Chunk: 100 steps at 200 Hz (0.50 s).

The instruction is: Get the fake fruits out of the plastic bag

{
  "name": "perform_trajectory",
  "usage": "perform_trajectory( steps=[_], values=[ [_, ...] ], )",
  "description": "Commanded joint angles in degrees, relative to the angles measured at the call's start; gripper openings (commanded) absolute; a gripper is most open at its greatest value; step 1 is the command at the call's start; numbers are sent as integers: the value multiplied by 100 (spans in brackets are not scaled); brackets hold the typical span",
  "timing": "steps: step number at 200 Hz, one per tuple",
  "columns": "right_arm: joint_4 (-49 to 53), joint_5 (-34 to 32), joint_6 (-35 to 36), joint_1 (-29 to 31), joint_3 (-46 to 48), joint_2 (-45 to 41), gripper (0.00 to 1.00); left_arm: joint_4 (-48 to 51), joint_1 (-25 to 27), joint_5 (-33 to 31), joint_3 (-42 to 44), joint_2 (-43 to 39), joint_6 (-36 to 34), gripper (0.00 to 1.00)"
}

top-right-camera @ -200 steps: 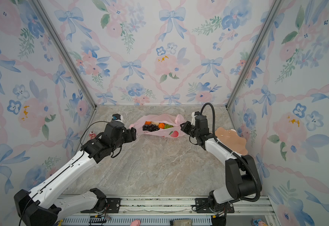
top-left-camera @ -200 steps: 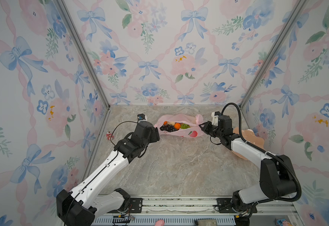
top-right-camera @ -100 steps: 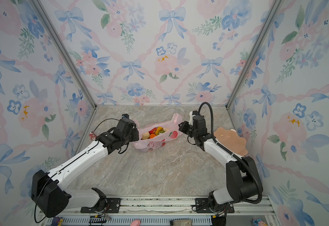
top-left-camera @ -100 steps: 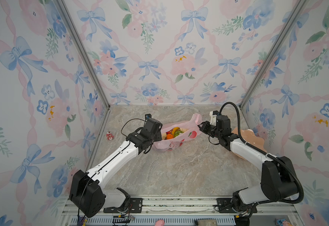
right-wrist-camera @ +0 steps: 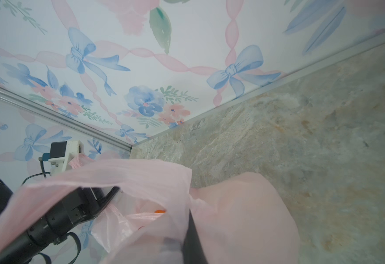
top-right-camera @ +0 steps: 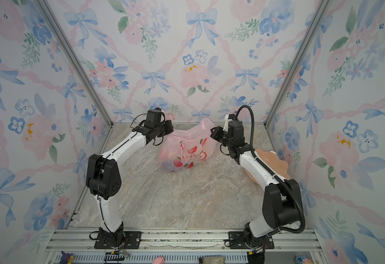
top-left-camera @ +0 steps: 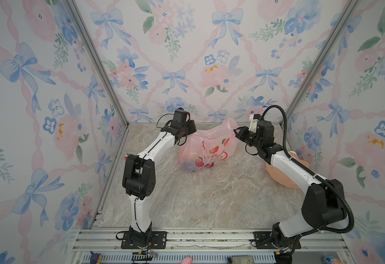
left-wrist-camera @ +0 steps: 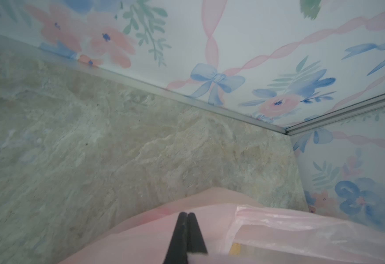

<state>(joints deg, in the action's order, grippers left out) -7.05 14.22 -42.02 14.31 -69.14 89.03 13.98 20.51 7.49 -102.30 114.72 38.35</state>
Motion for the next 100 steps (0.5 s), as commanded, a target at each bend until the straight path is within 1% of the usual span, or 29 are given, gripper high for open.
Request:
perform_trajectory(
  steps=[1, 16, 26, 35, 47, 62, 69, 79, 88, 100],
  values=[
    [-9, -3, -87, -190, -327, 6, 0, -265, -25, 363, -923, -48, -246, 0],
    [46, -50, 22, -174, -203, -139, 0, -285, 23, 206, -804, -330, -446, 0],
    [11, -18, 19, -171, 8, -242, 0, -460, 42, 145, -378, -608, -543, 0],
    [-68, -4, -14, -165, 299, -345, 0, -751, 36, 138, 235, -910, -515, 0],
    [-199, -34, -80, -169, 769, -488, 0, -1503, -12, 148, 1390, -1374, -402, 0],
    [-437, -84, -194, -144, 1383, -586, 0, -2310, -178, 212, 2690, -1764, -56, 0],
    [-516, -115, -241, -134, 1653, -589, 0, -2546, -299, 371, 3158, -1775, 190, 0],
    [-630, -112, -329, -130, 1943, -527, 0, -2829, -453, 736, 3579, -1619, 501, 0],
    [-727, -67, -418, -146, 2113, -428, 0, -2980, -528, 1043, 3776, -1411, 629, 0],
    [-947, 40, -551, -139, 2256, -271, 0, -3119, -531, 1224, 3915, -1164, 628, 0]
  ],
)
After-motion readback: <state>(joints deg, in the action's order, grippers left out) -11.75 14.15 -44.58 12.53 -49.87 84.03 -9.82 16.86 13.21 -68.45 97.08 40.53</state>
